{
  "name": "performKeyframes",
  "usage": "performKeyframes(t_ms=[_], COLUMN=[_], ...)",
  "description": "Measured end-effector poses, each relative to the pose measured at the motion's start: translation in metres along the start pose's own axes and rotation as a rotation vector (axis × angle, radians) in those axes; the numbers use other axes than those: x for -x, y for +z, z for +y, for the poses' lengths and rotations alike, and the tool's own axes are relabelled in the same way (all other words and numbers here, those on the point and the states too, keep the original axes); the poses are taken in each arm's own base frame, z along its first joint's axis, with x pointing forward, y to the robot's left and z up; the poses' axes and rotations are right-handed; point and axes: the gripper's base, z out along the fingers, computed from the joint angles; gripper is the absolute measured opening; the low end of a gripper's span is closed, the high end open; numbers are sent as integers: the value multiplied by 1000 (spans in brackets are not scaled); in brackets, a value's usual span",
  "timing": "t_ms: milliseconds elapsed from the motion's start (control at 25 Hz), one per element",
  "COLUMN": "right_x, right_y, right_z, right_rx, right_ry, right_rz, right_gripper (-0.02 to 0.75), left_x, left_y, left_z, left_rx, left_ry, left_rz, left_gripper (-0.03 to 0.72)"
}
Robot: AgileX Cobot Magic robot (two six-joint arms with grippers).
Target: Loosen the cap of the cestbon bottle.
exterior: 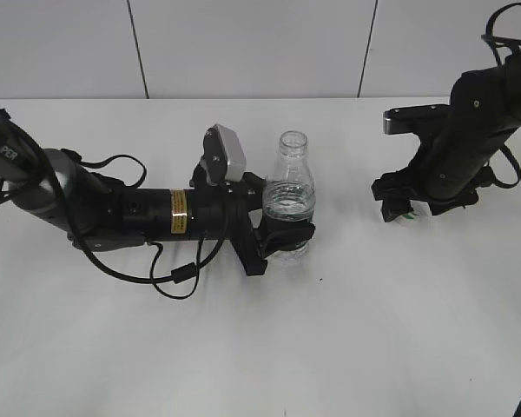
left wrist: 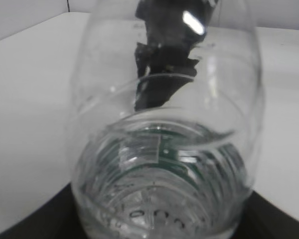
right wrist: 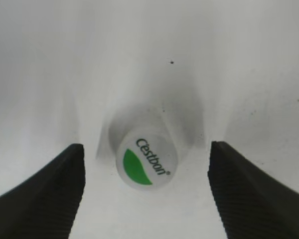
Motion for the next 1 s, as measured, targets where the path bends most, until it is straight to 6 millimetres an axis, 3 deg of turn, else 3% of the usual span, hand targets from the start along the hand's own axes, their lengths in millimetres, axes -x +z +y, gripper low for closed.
performKeyframes(t_ms=[320, 600, 1000], right_x=[7, 10, 15], right_y=[-19, -31, -52], right_z=[0, 0, 0], right_rx=[1, 1, 1], right_ry=[1, 0, -9], right_rz=[-53, -81, -129], right_gripper=[587, 587, 587], left_x=[1, -1, -10], left_y=[0, -2, -28], left_z=[-3, -6, 12], left_rx=[-31, -79, -92], left_ry=[16, 43, 60], left_rz=[-9, 0, 44], left_gripper=[413, 561, 576])
